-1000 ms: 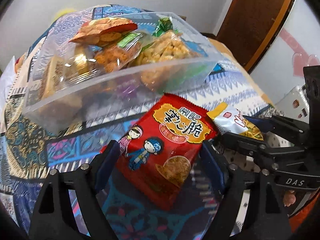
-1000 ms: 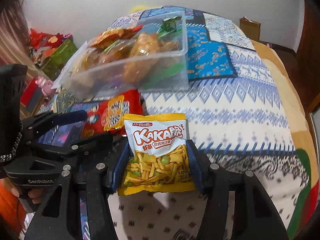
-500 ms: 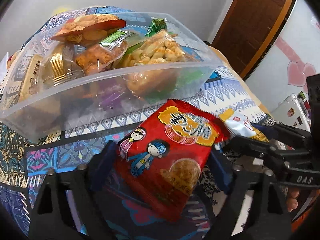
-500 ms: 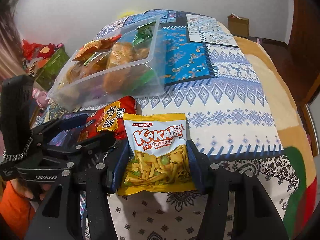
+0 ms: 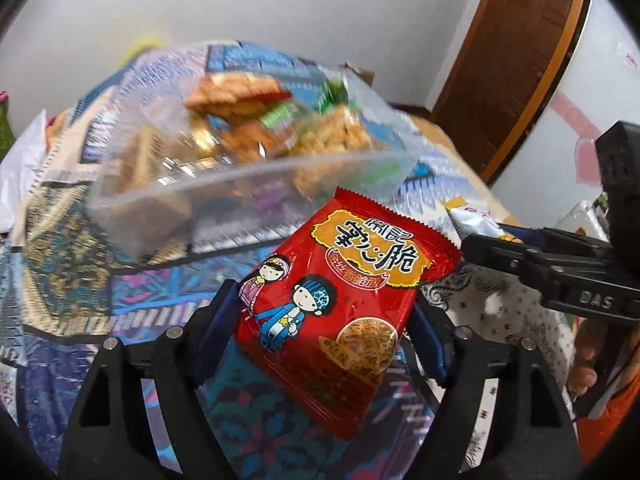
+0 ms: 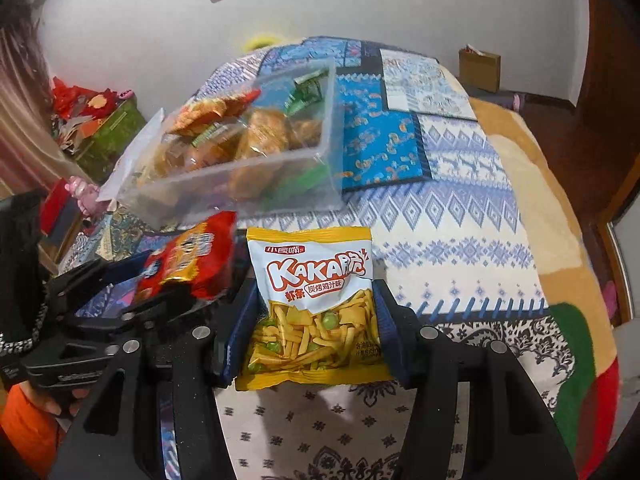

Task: Organize snacks
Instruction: 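Carry both packets into the clear box and open both tools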

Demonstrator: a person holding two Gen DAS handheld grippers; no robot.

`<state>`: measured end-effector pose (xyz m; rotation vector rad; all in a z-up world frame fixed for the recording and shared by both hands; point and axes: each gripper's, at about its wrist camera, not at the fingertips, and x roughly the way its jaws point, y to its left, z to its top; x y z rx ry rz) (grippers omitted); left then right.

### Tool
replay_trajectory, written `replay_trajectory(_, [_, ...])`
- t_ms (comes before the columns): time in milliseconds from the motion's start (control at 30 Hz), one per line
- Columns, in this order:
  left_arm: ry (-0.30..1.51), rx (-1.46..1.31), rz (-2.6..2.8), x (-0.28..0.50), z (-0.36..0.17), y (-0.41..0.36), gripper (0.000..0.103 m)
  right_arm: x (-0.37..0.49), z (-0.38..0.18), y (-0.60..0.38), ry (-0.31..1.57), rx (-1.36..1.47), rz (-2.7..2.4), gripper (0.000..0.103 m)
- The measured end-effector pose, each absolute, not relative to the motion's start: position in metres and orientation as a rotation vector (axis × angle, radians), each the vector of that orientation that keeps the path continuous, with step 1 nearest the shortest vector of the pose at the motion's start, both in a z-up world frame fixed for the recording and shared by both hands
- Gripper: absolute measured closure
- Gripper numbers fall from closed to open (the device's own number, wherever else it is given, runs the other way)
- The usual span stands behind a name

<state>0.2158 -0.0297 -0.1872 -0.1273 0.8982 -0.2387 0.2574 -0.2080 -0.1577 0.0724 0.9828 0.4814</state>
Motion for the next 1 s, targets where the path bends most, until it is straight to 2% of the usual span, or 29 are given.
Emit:
replay_trajectory(167, [0.809, -0.141, -0.193, 0.207, -0.152, -0.006, 0.024, 0.261, -0.139, -0.199, 0.930, 0.063, 0.495, 0.051])
replay_trajectory(433, [0.738, -0.196, -0.098, 0.237, -0.120, 0.027, 0.024, 0.283, -0.116, -0.174, 0.853, 0.040, 0.506, 0.051])
replay_trajectory(700, [0.746, -0.233, -0.011, 0.286, -0.129, 0.049, 0.024, 0.323, -0.108, -0.143, 0.825, 0.045, 0.508, 0.051])
replay_trajectory(1000, [0.783, -0.277, 0.035, 0.330, -0.161, 0.060, 0.024, 0.361, -0.135, -0.112, 0.887, 0.015, 0.482, 0.051])
